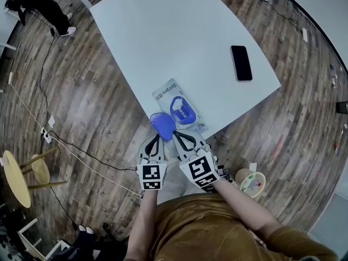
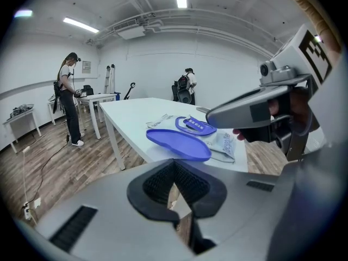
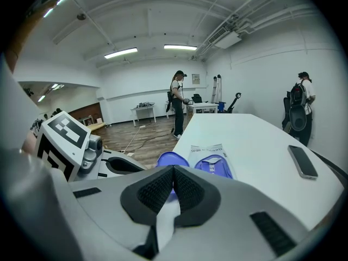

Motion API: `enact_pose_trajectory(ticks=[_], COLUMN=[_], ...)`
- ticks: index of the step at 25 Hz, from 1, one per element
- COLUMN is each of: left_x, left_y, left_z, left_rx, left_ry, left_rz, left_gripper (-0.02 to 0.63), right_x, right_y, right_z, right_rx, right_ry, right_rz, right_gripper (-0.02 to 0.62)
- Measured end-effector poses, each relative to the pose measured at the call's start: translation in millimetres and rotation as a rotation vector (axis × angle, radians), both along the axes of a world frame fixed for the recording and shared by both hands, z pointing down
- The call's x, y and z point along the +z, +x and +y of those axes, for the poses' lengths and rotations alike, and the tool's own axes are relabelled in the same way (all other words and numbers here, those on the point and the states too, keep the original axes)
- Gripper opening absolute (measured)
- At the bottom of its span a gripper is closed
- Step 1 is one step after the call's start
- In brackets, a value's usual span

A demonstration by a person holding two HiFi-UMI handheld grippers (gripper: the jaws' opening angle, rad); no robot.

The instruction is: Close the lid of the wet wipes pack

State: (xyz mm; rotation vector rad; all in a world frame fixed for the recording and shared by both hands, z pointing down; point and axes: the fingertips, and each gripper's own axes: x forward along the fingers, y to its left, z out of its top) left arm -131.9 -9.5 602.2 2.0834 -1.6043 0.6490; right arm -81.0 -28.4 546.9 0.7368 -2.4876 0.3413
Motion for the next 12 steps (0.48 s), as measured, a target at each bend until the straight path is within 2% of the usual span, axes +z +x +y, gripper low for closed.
enact_pose_trajectory(ticks=[12], left_x=[-20.8], left_y=[4.6], left_z=[-13.0], left_rx=[0.010], left_ry=[0.055], left_rz=[-0.007], left_gripper=[0.006], right_x=[-20.9], right_y=[20.3], right_z=[-11.8], right_rx=[0.060], right_ry=[0.076], right_rz=[-0.039], right_gripper=[0.008])
